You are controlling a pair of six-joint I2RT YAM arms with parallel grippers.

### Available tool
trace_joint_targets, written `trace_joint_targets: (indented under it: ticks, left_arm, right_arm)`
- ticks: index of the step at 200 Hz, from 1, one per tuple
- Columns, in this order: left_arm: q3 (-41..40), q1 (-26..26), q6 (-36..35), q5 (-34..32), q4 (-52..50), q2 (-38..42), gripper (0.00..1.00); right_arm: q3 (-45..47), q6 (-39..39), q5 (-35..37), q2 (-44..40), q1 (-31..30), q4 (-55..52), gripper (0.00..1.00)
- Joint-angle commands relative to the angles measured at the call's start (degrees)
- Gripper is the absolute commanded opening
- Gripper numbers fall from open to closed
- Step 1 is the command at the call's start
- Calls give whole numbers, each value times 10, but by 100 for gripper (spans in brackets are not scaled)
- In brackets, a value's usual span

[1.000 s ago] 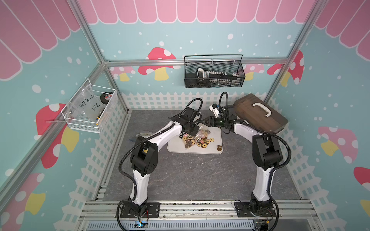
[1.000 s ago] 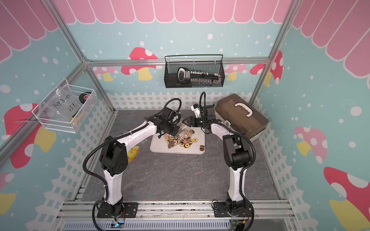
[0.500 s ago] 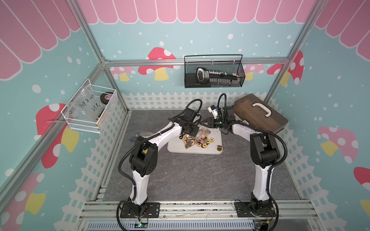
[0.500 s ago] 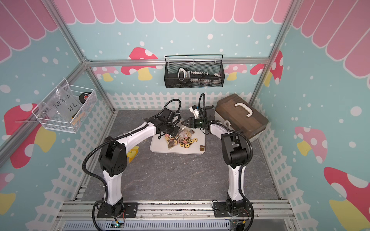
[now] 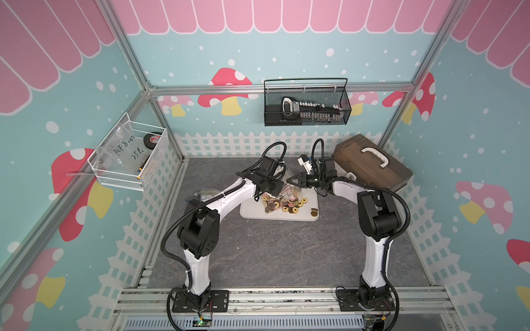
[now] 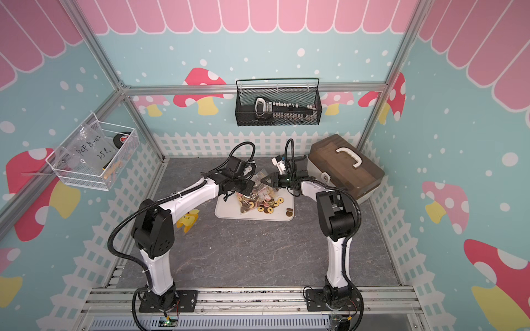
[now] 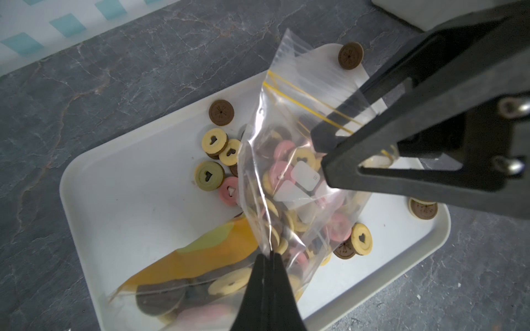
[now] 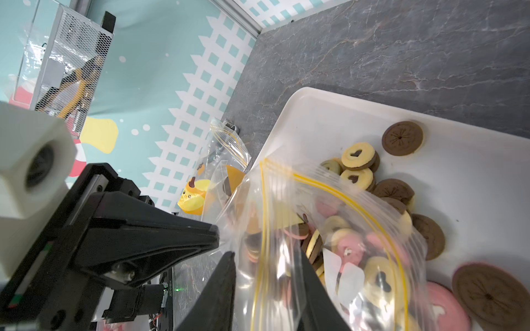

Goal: Pour cookies out of the ziploc bag
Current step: 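Pour the cookies out of the ziploc bag onto the tray.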

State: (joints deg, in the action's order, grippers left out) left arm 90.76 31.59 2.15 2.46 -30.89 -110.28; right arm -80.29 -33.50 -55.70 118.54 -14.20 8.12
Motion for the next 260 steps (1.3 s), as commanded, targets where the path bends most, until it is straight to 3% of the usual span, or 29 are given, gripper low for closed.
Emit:
trace_joint_targets:
  ticks: [1, 63, 95, 140, 192, 235, 260]
  left_arm:
    - [-21, -2, -7, 15, 42, 34, 0]
    - [-40, -2, -13, 26, 61, 44, 0]
    - [-40, -2, -14, 21, 63, 43, 0]
    - [-36, -3, -14, 8, 59, 35, 0]
    - [-39, -3, -10, 16, 67, 38, 0]
    - [-40, -5, 1, -1, 70, 38, 0]
    - [-71, -30, 36, -5, 98, 64, 21]
  right_arm:
    - [10, 10, -14, -28, 9, 11, 33]
    - [-8, -21, -44, -11, 17, 48, 56]
    - [-5, -50, -70, -1, 17, 85, 57]
    - [24, -40, -67, -32, 17, 89, 38]
    - [11, 6, -29, -30, 14, 8, 28]
    - [28, 14, -11, -57, 3, 8, 2]
    - [68, 37, 15, -92, 3, 4, 0]
